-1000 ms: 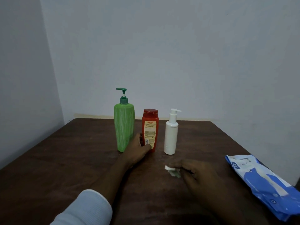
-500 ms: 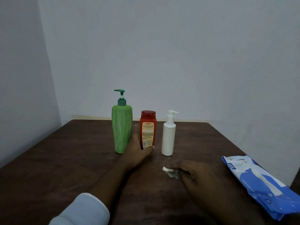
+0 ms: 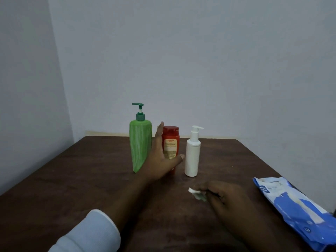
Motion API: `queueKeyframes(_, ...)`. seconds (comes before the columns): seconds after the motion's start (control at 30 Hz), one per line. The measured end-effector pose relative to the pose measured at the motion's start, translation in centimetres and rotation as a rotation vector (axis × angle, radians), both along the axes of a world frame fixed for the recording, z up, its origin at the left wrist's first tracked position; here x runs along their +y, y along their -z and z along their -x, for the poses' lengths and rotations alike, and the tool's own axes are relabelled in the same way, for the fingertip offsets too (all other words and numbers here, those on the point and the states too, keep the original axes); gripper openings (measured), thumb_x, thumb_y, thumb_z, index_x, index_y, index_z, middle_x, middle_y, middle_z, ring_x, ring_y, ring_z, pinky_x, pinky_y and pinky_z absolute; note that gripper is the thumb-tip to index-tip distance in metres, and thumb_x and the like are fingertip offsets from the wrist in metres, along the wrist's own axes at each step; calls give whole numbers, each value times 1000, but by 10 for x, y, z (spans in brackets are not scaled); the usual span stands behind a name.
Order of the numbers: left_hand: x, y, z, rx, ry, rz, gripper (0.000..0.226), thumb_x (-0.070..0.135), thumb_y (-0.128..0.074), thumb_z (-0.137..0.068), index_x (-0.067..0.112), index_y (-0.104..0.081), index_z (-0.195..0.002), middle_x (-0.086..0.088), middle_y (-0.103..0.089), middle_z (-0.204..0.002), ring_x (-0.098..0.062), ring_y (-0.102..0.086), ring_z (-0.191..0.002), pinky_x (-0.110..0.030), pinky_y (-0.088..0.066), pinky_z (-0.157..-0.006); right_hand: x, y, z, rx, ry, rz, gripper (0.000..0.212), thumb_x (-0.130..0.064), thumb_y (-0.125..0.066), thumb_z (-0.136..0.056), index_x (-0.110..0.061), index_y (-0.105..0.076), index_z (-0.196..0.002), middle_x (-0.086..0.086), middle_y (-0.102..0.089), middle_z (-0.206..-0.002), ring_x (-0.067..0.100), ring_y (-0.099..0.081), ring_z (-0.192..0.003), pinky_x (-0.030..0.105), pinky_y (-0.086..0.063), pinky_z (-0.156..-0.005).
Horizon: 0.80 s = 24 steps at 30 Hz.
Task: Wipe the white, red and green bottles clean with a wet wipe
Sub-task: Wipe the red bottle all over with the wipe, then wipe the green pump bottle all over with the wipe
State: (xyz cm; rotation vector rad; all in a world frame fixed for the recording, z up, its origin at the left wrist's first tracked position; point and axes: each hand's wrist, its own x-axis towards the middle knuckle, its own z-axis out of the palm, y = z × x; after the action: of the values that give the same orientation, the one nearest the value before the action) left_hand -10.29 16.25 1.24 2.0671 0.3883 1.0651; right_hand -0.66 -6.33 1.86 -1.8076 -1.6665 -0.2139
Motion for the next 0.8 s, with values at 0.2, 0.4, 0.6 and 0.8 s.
queueKeyframes(0.2, 4, -49, 12, 10, -95, -146, 121, 41, -83, -84, 52, 12, -158, 17, 14, -171, -8, 3, -158, -37, -16, -122, 3, -3, 4, -35, 26, 168, 38, -18, -52, -94, -53, -48, -110, -27, -54, -115, -9, -53, -103, -3, -32, -83)
queueKeyframes(0.4, 15, -103, 36, 77, -199, -320, 95, 28, -70, -94, 38, -5, -163, 7, 1, -174, -15, -10, -159, -34, -18, -120, -2, -17, 10, -53, 56, 243, 35, -20, -41, -101, -50, -32, -118, -28, -32, -104, -15, -33, -95, -12, -23, -72)
queueKeyframes(0.6, 46, -143, 59, 224, -462, -585, 82, -6, -57, -83, 28, -39, -155, 0, -35, -165, -27, -30, -151, -48, -31, -120, -5, -14, 10, -21, -29, 140, 46, -12, -53, -94, -57, -44, -99, -48, -34, -90, -40, -35, -87, -8, -29, -77)
queueKeyframes(0.8, 68, -156, 62, 791, -492, -791, 47, 25, -56, -95, 36, -55, -141, 8, -44, -159, -23, -31, -150, -55, -15, -117, -5, -11, 6, -17, -67, 40, 43, -12, -54, -87, -54, -51, -97, -54, -42, -71, -42, -35, -86, -11, -28, -76)
